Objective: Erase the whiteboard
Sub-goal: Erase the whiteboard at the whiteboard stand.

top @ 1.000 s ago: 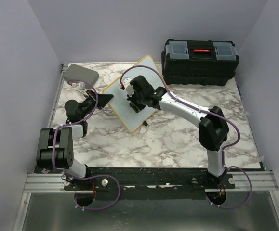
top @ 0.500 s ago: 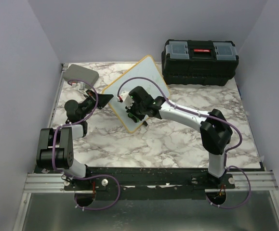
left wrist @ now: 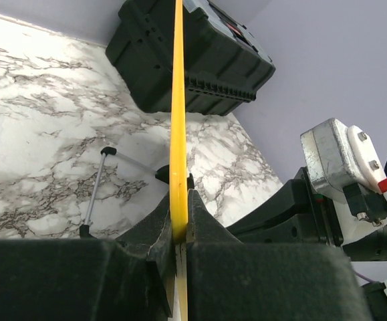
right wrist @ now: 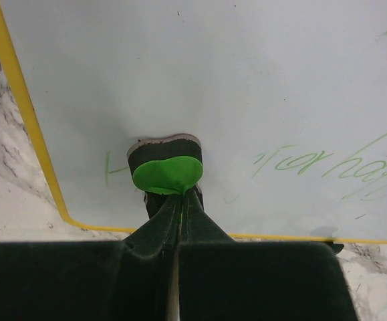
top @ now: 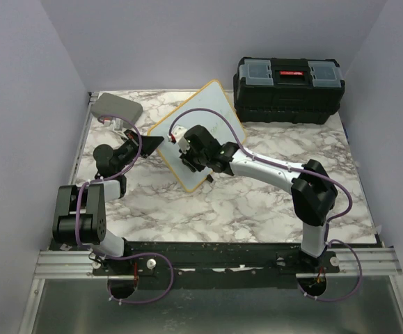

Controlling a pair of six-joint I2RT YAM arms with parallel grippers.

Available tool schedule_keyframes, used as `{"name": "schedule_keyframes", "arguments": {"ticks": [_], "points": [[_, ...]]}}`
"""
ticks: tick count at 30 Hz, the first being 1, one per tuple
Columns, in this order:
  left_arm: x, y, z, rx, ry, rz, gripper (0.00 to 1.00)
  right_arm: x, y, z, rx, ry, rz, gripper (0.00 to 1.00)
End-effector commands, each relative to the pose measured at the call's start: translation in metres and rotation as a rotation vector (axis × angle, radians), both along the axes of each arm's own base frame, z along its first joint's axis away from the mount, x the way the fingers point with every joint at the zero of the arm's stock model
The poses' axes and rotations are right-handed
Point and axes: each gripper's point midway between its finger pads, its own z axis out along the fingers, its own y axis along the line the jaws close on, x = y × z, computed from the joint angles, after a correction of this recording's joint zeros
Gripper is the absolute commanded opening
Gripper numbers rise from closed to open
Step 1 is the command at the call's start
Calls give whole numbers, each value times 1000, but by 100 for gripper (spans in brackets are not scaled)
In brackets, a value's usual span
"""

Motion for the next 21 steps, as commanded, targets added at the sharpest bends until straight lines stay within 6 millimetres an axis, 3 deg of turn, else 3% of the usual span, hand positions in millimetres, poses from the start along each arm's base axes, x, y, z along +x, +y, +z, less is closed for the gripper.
{"name": "schedule_keyframes", "arguments": {"ticks": [1,4,10,13,18,21], "points": [[-16,-17,3,24,-22,-105,0,24,13,38,111,-120,-76,1],[-16,-17,3,25,-23,-105,0,12,17,34,126,-83,-17,1],[-14,-18,2,22,-21,-106,0,-37,28,-2,117,90,218,1],[-14,-18,2,24,-20,-106,0,-49,30,-6,115,107,267,0],[-15,-18,1,23,-18,-107,0,-55,38,-1,129,95,301,1],[-15,-18,1,24,-19,-107,0,-36,36,6,130,32,201,1]]}}
